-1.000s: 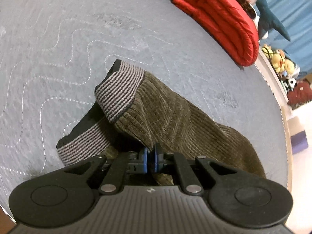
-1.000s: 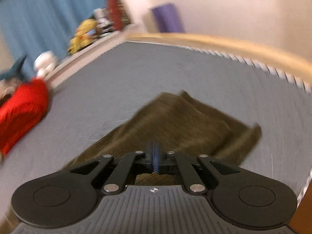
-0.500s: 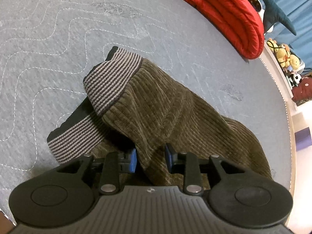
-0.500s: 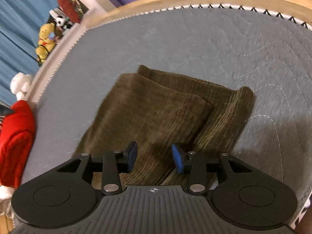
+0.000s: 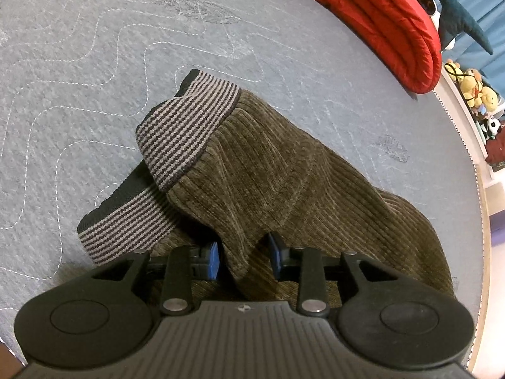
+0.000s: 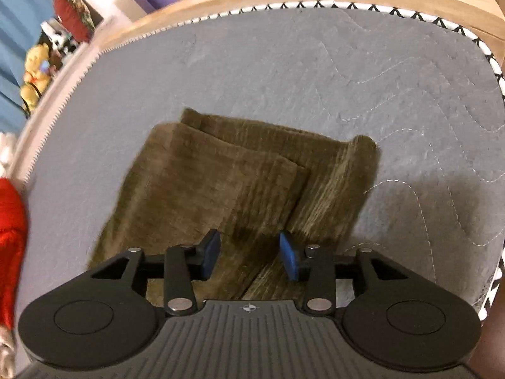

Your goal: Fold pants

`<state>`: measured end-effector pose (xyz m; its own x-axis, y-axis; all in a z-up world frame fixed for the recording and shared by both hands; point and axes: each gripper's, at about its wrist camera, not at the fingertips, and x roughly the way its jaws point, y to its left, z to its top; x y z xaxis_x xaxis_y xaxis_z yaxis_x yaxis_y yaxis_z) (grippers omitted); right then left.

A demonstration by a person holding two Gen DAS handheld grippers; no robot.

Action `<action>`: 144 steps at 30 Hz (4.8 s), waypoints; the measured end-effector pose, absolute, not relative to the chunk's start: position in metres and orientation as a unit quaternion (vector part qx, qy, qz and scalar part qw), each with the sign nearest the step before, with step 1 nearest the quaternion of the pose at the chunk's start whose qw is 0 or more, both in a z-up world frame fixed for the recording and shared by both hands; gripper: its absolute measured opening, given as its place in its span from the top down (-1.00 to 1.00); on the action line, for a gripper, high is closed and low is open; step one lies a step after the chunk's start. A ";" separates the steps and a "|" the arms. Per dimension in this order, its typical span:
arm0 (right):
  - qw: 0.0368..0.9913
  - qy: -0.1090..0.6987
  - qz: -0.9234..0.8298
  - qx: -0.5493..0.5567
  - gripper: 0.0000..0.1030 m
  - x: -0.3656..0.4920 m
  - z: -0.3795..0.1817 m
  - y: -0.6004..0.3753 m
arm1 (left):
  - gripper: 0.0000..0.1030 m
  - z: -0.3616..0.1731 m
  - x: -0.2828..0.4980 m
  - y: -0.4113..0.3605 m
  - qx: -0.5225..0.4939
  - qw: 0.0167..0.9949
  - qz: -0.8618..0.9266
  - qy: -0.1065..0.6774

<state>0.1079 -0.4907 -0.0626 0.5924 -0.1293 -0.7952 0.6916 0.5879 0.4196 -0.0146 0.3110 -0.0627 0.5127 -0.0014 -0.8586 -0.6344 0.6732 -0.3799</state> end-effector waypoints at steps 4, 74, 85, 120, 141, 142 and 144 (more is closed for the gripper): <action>0.809 0.377 -0.260 0.369 0.11 0.114 -0.069 -0.494 | 0.32 -0.062 -0.012 0.308 -0.339 0.801 0.198 0.452; 0.817 0.387 -0.293 0.312 -0.18 0.077 -0.062 -0.527 | 0.36 0.036 -0.075 0.294 -0.163 0.906 0.175 0.348; 0.827 0.376 -0.285 0.305 0.71 0.086 -0.073 -0.525 | 0.96 -0.048 0.005 0.327 -0.142 0.856 0.179 0.464; 0.946 0.199 0.253 -0.018 0.72 0.062 0.013 -0.242 | 0.77 0.000 0.025 0.125 -0.035 0.923 -0.039 0.382; 0.832 0.326 0.410 -0.186 0.00 0.048 -0.044 -0.141 | 0.50 -0.043 0.064 0.122 -0.146 0.882 -0.090 0.438; 0.827 0.329 0.414 -0.192 0.00 0.047 -0.049 -0.138 | 0.50 -0.046 0.068 0.122 -0.156 0.879 -0.090 0.441; 0.817 0.337 0.421 -0.208 0.00 0.046 -0.060 -0.131 | 0.51 -0.052 0.076 0.122 -0.178 0.872 -0.092 0.447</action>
